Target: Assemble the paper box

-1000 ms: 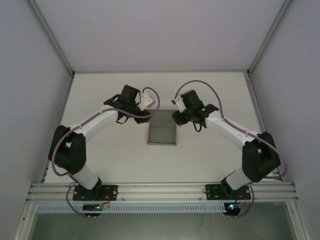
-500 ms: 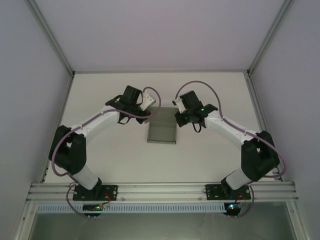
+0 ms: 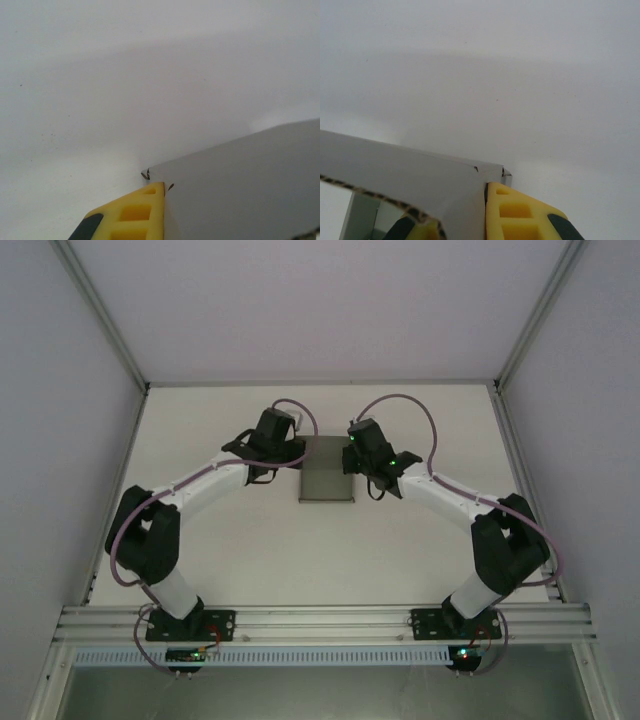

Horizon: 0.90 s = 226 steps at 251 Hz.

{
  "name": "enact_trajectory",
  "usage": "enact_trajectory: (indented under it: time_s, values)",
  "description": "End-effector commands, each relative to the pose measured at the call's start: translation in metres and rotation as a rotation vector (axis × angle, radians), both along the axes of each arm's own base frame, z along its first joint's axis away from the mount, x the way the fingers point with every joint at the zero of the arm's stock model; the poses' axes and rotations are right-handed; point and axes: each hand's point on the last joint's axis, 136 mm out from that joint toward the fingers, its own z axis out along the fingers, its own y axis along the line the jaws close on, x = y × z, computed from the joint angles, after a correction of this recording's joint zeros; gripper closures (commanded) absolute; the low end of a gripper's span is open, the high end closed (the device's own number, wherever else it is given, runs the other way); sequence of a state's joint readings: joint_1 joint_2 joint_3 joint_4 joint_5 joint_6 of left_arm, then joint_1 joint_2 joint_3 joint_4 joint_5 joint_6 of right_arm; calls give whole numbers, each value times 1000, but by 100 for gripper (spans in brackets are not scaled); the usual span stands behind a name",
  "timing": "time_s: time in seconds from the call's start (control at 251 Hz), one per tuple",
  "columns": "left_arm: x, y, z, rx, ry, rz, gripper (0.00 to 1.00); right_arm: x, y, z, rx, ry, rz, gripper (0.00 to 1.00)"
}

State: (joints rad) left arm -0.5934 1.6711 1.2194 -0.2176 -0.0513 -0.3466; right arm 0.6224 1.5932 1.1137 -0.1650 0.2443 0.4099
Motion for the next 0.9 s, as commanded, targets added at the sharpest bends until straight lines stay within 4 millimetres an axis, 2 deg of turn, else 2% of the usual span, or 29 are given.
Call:
enact_trajectory:
  time_s: [0.0,0.2,0.343,0.431,0.631,0.738,0.81,0.898]
  values:
    - [16,-18,16,-134,-25,113,98,15,16,13,122,-53,-96,92]
    - [19,-29,5,-143,1,135,97,18,26,2,144,-50,-122,92]
    - [12,-29,-11,-131,27,143,97,19,36,-2,123,-77,-114,90]
    - [6,-29,-20,-133,45,149,97,14,37,-11,84,-72,-118,90]
    - [-8,-27,-43,-133,73,154,98,-3,26,-36,61,-52,-140,90]
    - [-22,-15,-58,-85,95,146,96,-13,20,-49,1,-49,-77,89]
    - [-30,-10,-60,-89,94,138,92,-19,14,-56,-26,-48,-65,89]
    - [-37,-10,-53,-119,75,109,84,-25,10,-63,-39,-51,-53,89]
